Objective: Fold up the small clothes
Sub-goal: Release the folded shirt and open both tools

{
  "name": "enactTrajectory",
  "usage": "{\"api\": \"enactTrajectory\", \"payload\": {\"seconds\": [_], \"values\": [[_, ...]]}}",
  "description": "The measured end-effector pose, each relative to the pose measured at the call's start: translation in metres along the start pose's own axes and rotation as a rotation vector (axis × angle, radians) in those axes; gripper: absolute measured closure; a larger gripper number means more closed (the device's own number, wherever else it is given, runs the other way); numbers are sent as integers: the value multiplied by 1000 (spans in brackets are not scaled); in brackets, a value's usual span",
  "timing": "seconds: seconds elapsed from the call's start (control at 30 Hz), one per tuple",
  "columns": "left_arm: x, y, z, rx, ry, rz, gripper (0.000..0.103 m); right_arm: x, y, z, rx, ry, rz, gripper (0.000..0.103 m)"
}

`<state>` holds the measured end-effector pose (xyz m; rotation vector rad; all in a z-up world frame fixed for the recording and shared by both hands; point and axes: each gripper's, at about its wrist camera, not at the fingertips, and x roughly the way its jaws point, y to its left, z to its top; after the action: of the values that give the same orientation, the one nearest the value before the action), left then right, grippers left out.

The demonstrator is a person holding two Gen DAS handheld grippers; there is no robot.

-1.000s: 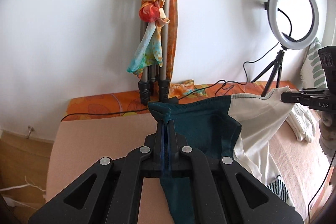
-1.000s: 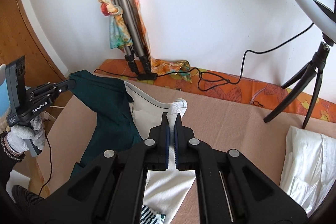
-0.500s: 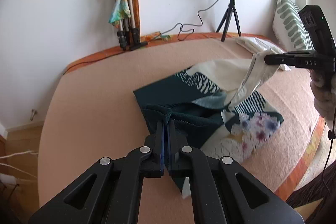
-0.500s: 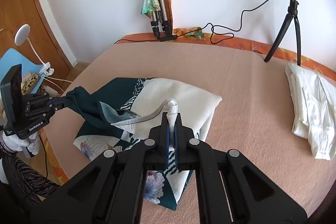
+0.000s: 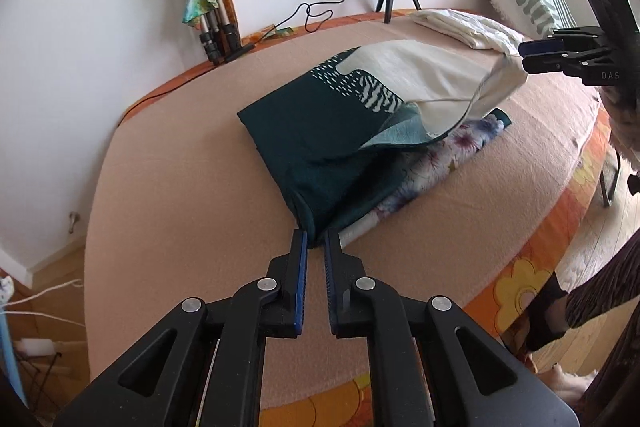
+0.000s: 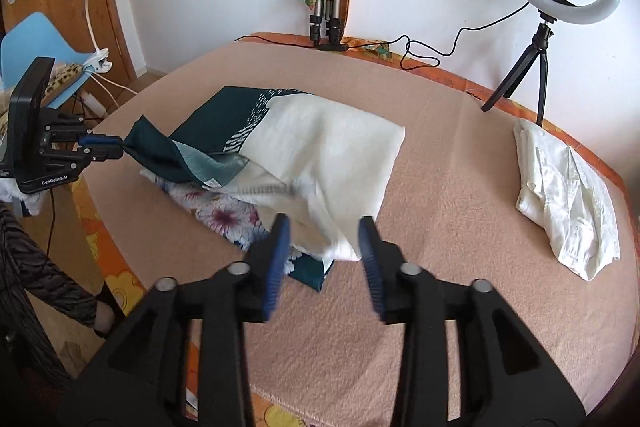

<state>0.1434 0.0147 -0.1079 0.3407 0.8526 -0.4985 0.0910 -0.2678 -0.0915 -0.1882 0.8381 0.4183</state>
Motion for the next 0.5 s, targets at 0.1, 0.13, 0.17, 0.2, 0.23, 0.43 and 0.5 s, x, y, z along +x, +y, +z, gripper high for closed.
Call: {"api": "enactTrajectory", "payload": {"seconds": [0.1,0.13,0.17,0.2,0.23,0.43,0.5], "values": [[-18,4,-9,-2,-13,-28,94,-11,-10,-11,76,0,38,57],[-23,5,-11,16,-22,-10,90,-12,-14,-13,104,2,21,57],[-26,6,-12,21,-31,5,88,-11,-18,-15,141,19,12,57],[-28,10,-11,4,-40,-5,85,-7,-23,-16,184,32,32,57],[-27,14,-8,-22,-42,-23,82,-1,-29,-17,232,52,59,57],[8,10,-1,-71,24,-40,38,44,-61,-37,529,164,60,57],[15,1,-5,-50,19,-29,38,50,-67,-43,585,180,90,57]]}}
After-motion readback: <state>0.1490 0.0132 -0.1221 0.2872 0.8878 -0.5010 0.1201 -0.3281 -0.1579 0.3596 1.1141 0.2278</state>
